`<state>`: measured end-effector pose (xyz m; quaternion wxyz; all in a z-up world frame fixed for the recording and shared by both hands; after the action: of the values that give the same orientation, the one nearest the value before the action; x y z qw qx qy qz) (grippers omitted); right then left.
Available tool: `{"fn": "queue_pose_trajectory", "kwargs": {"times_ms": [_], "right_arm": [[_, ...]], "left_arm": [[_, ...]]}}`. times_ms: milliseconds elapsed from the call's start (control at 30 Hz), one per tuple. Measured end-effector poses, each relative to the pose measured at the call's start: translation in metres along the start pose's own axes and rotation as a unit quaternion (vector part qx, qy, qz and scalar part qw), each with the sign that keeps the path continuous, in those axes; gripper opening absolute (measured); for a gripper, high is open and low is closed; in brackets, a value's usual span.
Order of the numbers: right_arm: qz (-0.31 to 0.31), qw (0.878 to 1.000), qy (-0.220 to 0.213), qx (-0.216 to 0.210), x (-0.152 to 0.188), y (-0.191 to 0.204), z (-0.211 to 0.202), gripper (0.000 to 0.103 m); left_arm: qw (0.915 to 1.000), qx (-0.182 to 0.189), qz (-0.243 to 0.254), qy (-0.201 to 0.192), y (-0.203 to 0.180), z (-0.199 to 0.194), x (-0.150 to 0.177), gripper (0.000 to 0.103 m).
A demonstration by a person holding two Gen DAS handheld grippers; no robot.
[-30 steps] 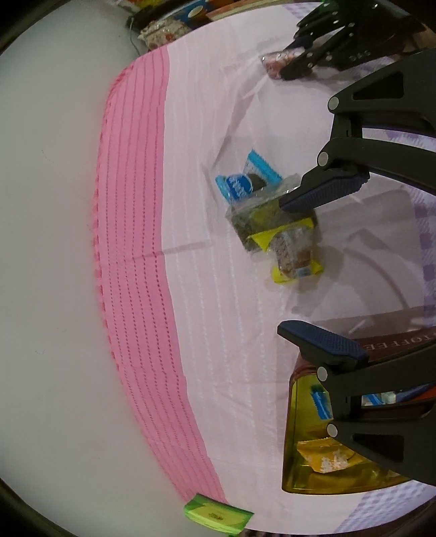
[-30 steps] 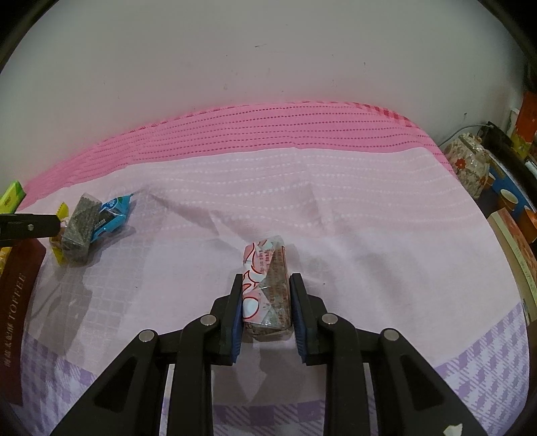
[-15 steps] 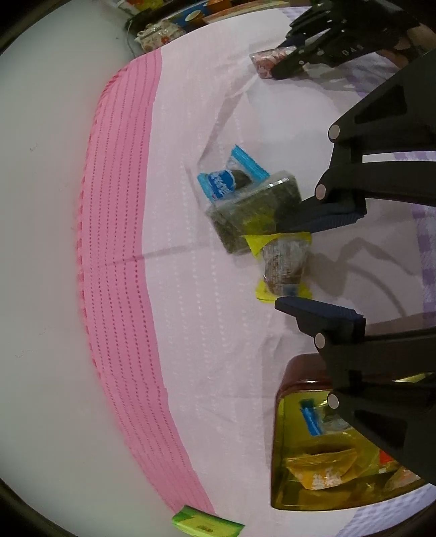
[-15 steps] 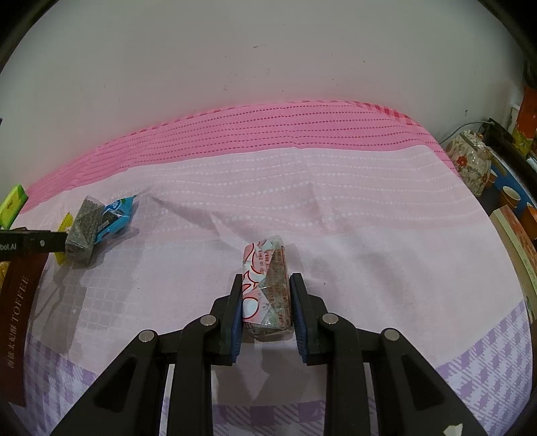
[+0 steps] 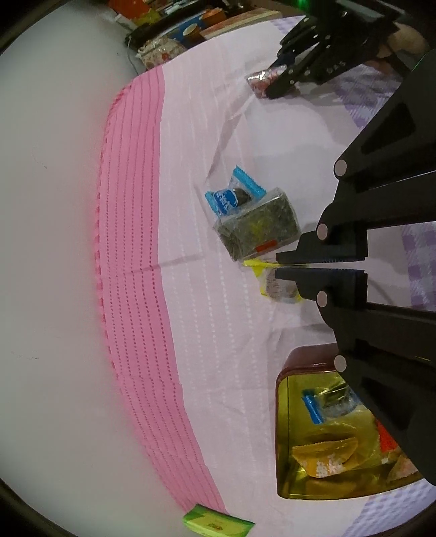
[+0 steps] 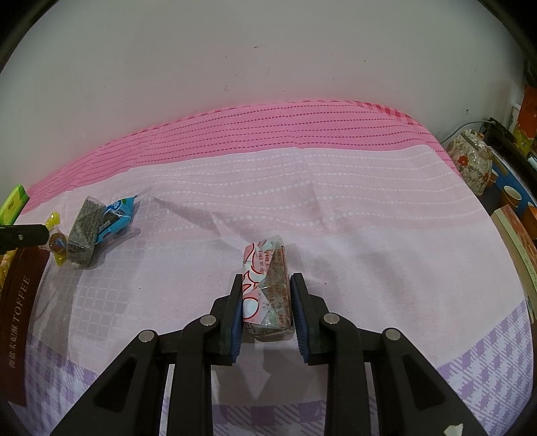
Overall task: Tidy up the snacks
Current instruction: 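Grasp the yellow-ended candy with the left gripper while the right holds the pink packet, then lift the yellow-ended candy off the bedspread with the left gripper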
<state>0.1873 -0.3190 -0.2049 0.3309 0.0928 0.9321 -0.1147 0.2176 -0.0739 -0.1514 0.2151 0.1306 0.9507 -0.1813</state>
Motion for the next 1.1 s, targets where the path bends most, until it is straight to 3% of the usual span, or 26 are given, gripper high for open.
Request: {"fn": "queue_pose_trajectory", "kwargs": {"times_ms": [367,633,733,800,833,1100], "right_arm": [[0.000,1.000,0.000,0.001,0.000,0.000,0.000,0.026],[0.000,1.000,0.000,0.000,0.000,0.001,0.000,0.026],[0.001,1.000,0.000,-0.001,0.000,0.001,0.000,0.026],[0.001,1.000,0.000,-0.002,0.000,0.000,0.000,0.026],[0.001,1.000,0.000,-0.002,0.000,0.001,0.000,0.026],[0.002,1.000,0.000,-0.005,0.000,0.000,0.000,0.026]], "left_arm": [[0.9999,0.004,0.008,-0.006,-0.005,-0.021,-0.001,0.000],[0.9993,0.022,-0.016,0.027,0.003,-0.005,0.015,0.004],[0.9990,0.022,-0.009,0.037,0.003,0.004,0.018,0.014],[0.9993,0.016,-0.004,0.035,0.003,0.008,0.016,0.031],[0.9994,0.011,0.000,0.034,0.004,0.010,0.016,0.034],[0.9981,-0.005,0.028,0.055,0.007,0.027,0.013,0.039]]}}
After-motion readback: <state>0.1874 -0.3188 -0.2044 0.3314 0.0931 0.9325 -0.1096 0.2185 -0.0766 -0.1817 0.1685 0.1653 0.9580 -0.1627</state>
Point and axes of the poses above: each gripper's, at about its wrist camera, not at the fingertips, and z roughly the way its jaws point, y to its left, x to its underside, the point moved 9 cm from there along z, roughly the way its jaws point, and after that the axes turned 15 degrees about x, right-handed, at the moved point
